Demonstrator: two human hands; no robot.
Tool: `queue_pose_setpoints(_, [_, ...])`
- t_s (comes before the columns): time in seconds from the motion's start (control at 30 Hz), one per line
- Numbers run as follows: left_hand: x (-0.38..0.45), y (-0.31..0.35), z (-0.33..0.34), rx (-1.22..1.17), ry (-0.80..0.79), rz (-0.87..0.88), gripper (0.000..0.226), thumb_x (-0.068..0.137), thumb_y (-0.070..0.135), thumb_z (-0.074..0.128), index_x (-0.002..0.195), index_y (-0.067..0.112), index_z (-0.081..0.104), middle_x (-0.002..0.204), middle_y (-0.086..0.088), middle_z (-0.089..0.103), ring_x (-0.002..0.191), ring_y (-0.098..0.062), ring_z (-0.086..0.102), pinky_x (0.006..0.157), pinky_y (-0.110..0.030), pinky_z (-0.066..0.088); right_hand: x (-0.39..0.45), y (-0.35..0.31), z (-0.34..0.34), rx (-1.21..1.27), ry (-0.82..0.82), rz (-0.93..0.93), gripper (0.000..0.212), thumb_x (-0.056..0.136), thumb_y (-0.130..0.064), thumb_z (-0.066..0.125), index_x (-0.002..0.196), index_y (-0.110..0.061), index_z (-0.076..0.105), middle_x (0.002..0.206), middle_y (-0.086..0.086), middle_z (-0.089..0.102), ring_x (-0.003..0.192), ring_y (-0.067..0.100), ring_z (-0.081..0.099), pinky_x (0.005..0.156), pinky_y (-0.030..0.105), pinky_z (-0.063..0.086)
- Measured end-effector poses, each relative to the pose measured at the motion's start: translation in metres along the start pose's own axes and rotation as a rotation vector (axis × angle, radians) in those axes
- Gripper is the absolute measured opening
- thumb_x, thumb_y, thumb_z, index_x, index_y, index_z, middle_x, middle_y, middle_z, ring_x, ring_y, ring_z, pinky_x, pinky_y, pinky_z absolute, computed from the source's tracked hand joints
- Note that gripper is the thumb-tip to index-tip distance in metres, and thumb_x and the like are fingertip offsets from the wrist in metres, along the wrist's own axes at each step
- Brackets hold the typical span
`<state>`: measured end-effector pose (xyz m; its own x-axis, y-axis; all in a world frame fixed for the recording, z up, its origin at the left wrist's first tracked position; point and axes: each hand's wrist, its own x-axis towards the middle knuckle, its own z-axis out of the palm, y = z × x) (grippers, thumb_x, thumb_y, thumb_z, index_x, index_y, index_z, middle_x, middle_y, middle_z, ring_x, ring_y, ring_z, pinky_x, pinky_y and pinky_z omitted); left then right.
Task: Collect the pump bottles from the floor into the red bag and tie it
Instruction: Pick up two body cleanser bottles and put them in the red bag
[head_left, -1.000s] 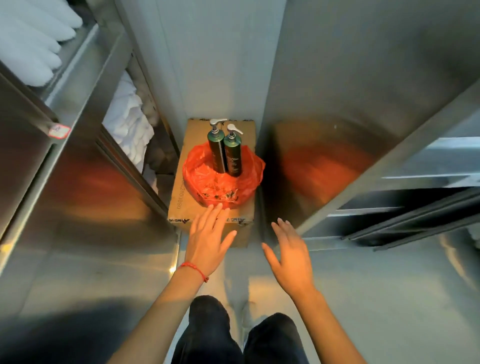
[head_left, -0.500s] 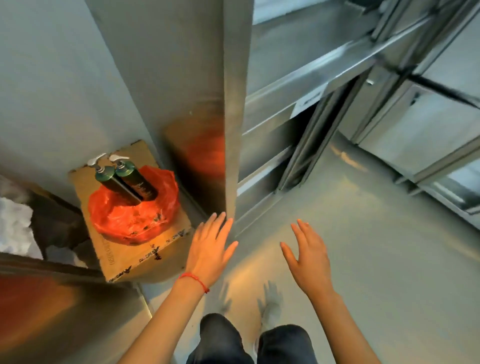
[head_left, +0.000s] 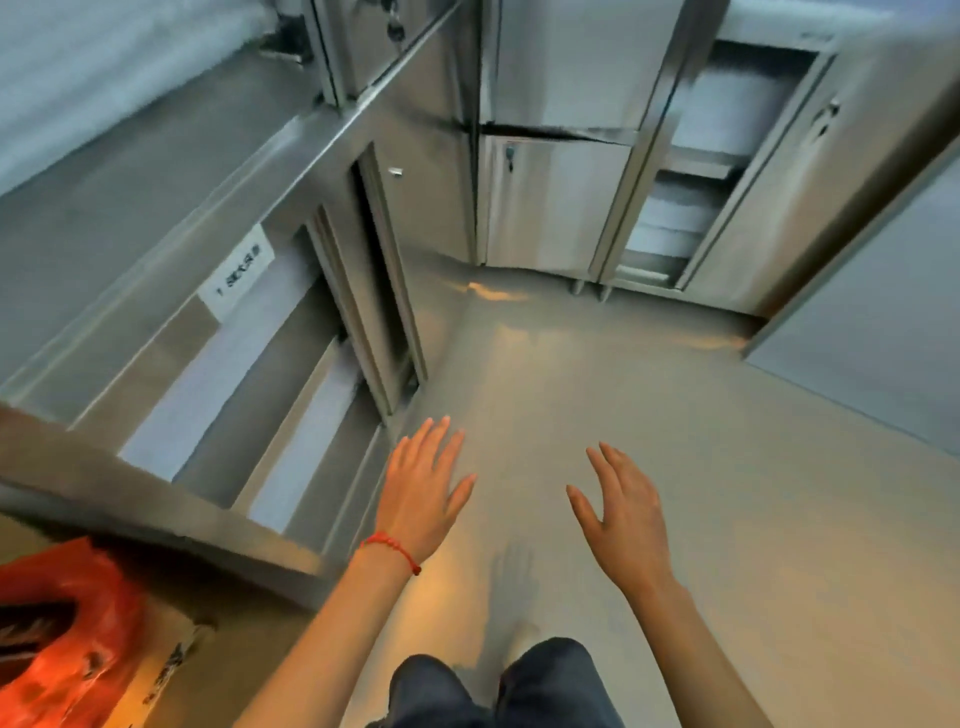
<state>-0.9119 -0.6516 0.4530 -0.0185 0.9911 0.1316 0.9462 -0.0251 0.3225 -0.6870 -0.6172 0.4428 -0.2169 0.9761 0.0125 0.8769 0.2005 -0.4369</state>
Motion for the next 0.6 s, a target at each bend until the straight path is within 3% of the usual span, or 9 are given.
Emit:
queue_pose_setpoints(0.27, [0.089,0.106,0.040,-0.042,-0.122,0.341,0.045,0.080,0.033,0.052,0.111,0.002,0.061,0.116,-0.022,0.063,0.107,-0.040,0.059,0.083,-0.055,0.049,-0.008,0.092,-0.045,0.000,0.112,0.299,0.050,0.091,-0.035,0.051,0.136,-0.014,0.041,0.146,0.008,0.040,0.137,0.025,0.033,0.111,0.038,0.021])
queue_pose_setpoints(0.4, [0.119,0.149,0.058,-0.047,-0.200,0.531,0.048,0.082,0.036,0.039,0.110,0.003,0.061,0.114,-0.021,0.064,0.105,-0.039,0.061,0.081,-0.052,0.050,-0.026,0.120,-0.057,0.024,0.218,0.494,0.049,0.091,-0.033,0.053,0.134,-0.012,0.043,0.145,0.010,0.042,0.136,0.026,0.034,0.110,0.042,0.024])
queue_pose_setpoints(0.53, [0.144,0.184,0.078,-0.086,-0.265,0.745,0.048,0.083,0.035,0.041,0.110,0.001,0.061,0.115,-0.022,0.064,0.106,-0.039,0.060,0.084,-0.053,0.049,-0.047,0.133,-0.058,0.021,0.291,0.697,0.049,0.092,-0.034,0.050,0.135,-0.012,0.042,0.147,0.008,0.039,0.138,0.024,0.031,0.113,0.041,0.023])
queue_pose_setpoints(0.6, [0.154,0.199,0.087,-0.114,-0.288,0.861,0.042,0.084,0.031,0.051,0.110,-0.001,0.061,0.114,-0.023,0.063,0.106,-0.041,0.059,0.085,-0.053,0.049,-0.060,0.133,-0.058,0.016,0.335,0.807,0.049,0.092,-0.035,0.049,0.135,-0.013,0.042,0.147,0.007,0.038,0.138,0.023,0.030,0.113,0.041,0.022])
